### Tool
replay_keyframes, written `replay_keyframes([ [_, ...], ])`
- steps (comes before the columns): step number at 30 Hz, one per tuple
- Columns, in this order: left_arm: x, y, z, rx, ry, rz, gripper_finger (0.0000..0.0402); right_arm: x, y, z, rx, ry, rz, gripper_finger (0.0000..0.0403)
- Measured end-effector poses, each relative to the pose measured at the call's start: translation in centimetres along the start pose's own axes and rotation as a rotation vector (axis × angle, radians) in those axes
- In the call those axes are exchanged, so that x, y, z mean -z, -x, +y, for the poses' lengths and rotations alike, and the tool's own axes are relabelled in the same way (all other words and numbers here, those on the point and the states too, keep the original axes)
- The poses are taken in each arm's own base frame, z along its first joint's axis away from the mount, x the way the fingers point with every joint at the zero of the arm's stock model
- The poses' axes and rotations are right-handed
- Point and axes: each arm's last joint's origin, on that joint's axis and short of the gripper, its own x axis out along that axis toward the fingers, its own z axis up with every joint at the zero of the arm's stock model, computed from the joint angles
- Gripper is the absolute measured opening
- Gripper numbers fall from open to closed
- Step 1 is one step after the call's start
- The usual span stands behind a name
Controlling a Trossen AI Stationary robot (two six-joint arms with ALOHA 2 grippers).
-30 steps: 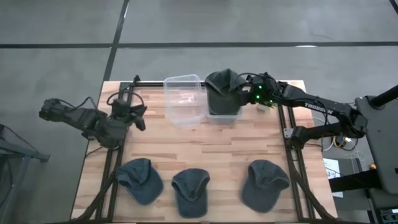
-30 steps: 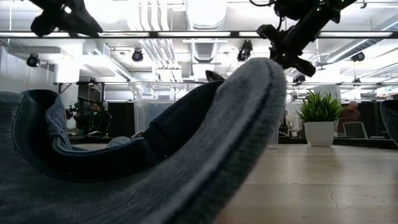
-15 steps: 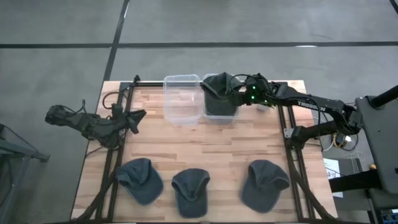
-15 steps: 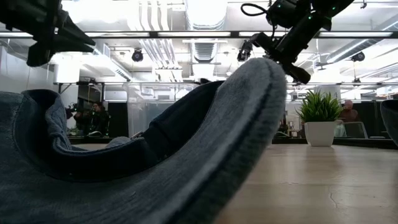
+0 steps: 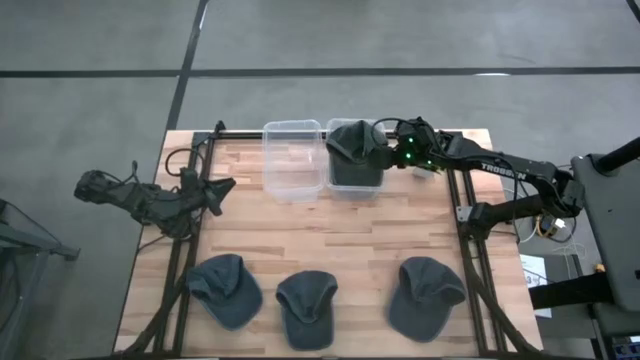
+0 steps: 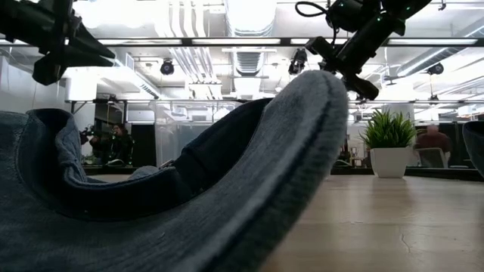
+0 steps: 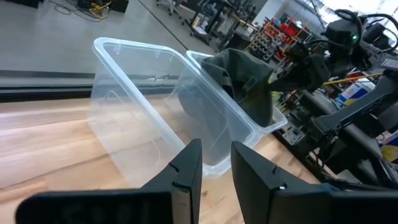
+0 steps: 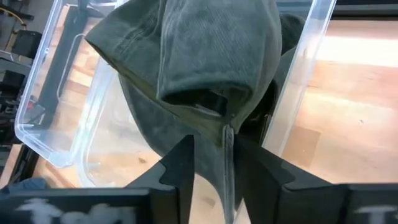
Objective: Pick & Place hat
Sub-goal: Put the gray cap into the right transparent bin
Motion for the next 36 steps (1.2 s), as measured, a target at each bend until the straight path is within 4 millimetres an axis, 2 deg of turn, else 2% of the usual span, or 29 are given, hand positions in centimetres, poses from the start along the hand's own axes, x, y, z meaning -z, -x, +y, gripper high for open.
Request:
replay_keyframes([
  [4,0.0,0.0,0.0,0.009,0.001,0.009,0.0078,-0.1,0.7,0.1,-0.011,-0.005,-0.006,0.0122],
  [7,0.1,0.0,0.0,0.018,0.000,0.021,0.0078,-0.7,2.1,0.8,-0.015,-0.001,-0.024,0.0120],
  [12,0.1,0.0,0.0,0.020,0.000,0.023,0.0078,-2.5,4.8,3.1,-0.071,0.087,-0.114,0.0109],
  [15,0.1,0.0,0.0,0.020,0.000,0.023,0.0078,-3.7,5.4,4.6,-0.074,0.162,-0.170,0.0100],
  [17,0.1,0.0,0.0,0.020,0.000,0.023,0.0078,-4.4,4.8,5.4,-0.062,0.200,-0.164,0.0093],
  [20,0.1,0.0,0.0,0.020,0.000,0.023,0.0078,-4.8,2.6,5.8,0.023,0.248,-0.080,0.0081],
  [24,0.1,0.0,0.0,0.020,0.000,0.023,0.0078,-4.9,-0.8,5.5,0.187,0.299,0.095,0.0062],
  [26,0.1,0.0,-0.1,0.023,0.000,0.027,0.0078,-5.3,-2.1,5.5,0.222,0.303,0.123,0.0054],
  [30,0.1,0.0,-0.1,0.034,0.002,0.040,0.0078,-5.7,-4.0,5.7,0.265,0.323,0.148,0.0043],
  [36,0.1,0.0,-0.1,0.034,0.003,0.040,0.0078,-4.9,-6.7,4.6,0.421,0.367,0.286,0.0032],
])
